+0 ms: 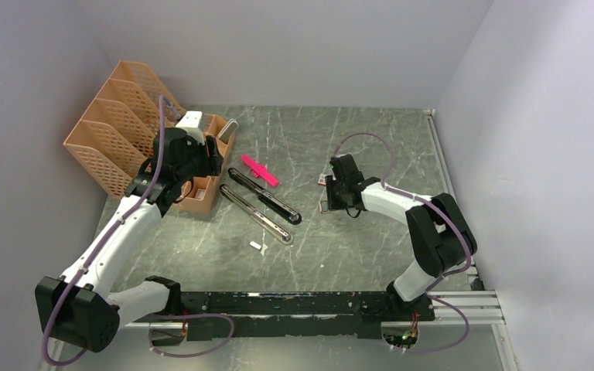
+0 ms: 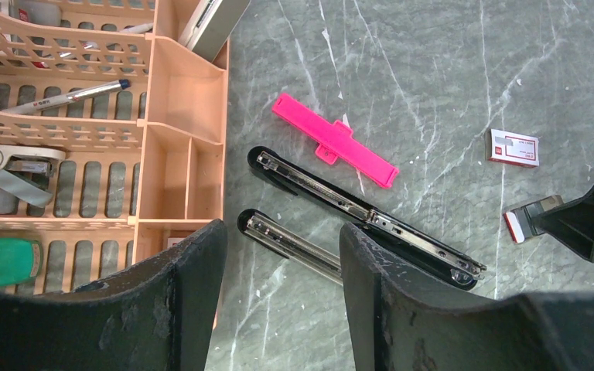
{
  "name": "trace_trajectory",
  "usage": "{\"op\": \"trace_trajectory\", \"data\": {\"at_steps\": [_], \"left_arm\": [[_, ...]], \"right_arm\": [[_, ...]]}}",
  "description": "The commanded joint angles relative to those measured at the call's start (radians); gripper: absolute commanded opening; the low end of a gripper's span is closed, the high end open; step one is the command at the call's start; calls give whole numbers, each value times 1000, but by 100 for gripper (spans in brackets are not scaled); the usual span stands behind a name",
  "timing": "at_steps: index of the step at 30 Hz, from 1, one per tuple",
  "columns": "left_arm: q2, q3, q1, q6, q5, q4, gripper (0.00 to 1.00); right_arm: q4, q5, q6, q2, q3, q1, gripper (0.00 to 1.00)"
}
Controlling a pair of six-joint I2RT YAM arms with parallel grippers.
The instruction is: Load the staples into the stapler
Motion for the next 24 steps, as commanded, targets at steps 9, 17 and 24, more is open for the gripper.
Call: {"op": "trace_trajectory", "data": {"at_steps": [9, 17, 24], "left_arm": [[-16, -7, 10, 3, 27, 32, 60], [-17, -7, 10, 3, 26, 31, 60], [-17, -7, 10, 3, 25, 31, 60]], "right_arm": [[-14, 40, 5, -22, -4, -6, 31], [-12, 33, 6, -48, -1, -6, 42], [-6, 21, 4, -26, 0, -6, 43]]}}
